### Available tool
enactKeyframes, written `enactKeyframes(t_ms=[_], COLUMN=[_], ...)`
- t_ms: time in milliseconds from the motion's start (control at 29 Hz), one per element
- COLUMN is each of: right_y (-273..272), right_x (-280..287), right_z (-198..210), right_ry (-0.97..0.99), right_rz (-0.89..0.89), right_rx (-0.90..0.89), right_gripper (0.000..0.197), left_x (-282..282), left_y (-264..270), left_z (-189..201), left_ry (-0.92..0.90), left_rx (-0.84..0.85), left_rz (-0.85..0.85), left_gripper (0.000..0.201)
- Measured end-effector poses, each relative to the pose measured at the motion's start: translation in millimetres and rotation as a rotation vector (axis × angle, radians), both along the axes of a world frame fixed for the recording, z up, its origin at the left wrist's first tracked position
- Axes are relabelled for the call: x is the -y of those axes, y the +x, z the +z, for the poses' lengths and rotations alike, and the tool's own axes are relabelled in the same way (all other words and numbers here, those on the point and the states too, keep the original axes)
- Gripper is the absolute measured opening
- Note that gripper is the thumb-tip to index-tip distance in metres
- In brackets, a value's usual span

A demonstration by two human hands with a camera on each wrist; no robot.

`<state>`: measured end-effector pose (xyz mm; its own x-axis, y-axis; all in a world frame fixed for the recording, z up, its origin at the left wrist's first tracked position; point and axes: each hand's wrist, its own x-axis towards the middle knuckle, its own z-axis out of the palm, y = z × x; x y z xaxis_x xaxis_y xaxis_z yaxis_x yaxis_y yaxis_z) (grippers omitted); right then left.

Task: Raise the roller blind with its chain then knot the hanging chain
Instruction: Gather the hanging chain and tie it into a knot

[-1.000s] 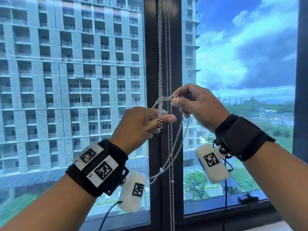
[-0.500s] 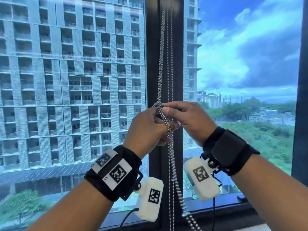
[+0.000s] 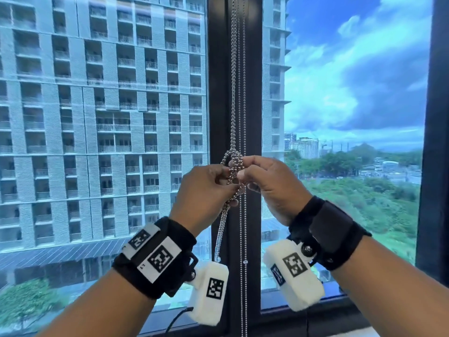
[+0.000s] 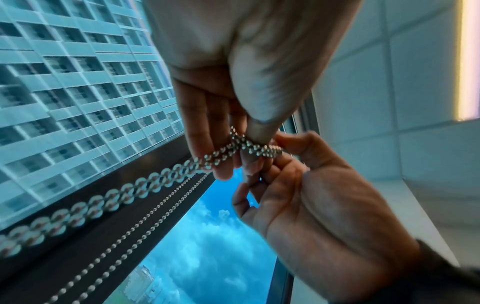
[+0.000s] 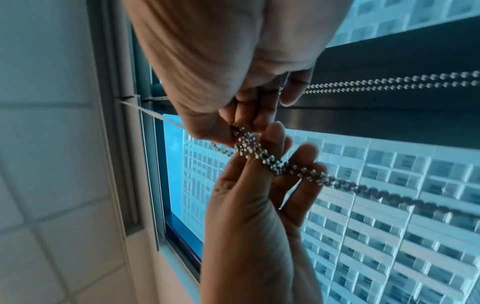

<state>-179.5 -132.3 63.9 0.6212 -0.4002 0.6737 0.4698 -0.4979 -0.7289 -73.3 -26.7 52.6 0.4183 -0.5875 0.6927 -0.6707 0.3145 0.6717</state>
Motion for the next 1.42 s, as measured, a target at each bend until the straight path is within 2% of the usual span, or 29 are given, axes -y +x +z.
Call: enactKeyframes(t_ms=[69, 138, 242, 311, 414, 552, 690, 863, 932, 1036, 1139, 1312, 1415], right_y=[-1, -2, -2, -2, -1, -1, -2, -10, -12, -14, -15, -17, -18], right_x=[0, 3, 7, 7, 7, 10, 12, 21, 22, 22, 20, 23, 23], right_z=[0, -1, -4, -9, -19, -29, -31, -35, -35, -32, -31, -30, -31], right_ry=[0.052, 0.13, 0.248, 0.252, 0.216, 0.156, 0.142, 0.08, 0.029, 0.004, -0.044, 0.015, -0.046], right_rz=[0.031, 0.065, 0.155, 0.169, 0.102, 0.09, 0.096, 0.012, -0.046, -0.071, -0.098, -0.122, -0.161], right_rx=[0.007, 0.016, 0.012, 0.016, 0.014, 0.034, 0.048, 0.002, 0.002, 0.018, -0.004, 0.013, -0.036], right_gripper=[0.012, 0.022, 0.031, 0.033, 0.026, 0.021, 0.021, 0.023, 0.023, 0.021, 0.02, 0.011, 0.011], left_x=[-5, -11, -14, -13, -11, -13, -20, -35, -37, -40, -47, -58, -62], left_y=[1, 1, 7, 11, 13, 9, 6, 15, 18, 20, 23, 33, 32], left_z=[2, 6, 10, 9, 10, 12, 11, 11, 14, 17, 18, 19, 18], left_ry=[0.043, 0.08, 0.107, 0.099, 0.053, -0.07, -0.014, 0.244, 0.182, 0.03, 0.1, 0.345, 0.425], left_rx=[-0.078, -0.188, -0.359, -0.453, -0.564, -0.725, -0.665, -0.459, -0.406, -0.512, -0.565, -0.25, -0.191], left_rz=[-0.096, -0.212, -0.319, -0.358, -0.317, -0.467, -0.5, -0.369, -0.32, -0.409, -0.522, -0.366, -0.328], left_gripper=[0.009, 0.002, 0.011, 0.014, 0.018, 0.024, 0.023, 0.022, 0.024, 0.027, 0.023, 0.026, 0.028])
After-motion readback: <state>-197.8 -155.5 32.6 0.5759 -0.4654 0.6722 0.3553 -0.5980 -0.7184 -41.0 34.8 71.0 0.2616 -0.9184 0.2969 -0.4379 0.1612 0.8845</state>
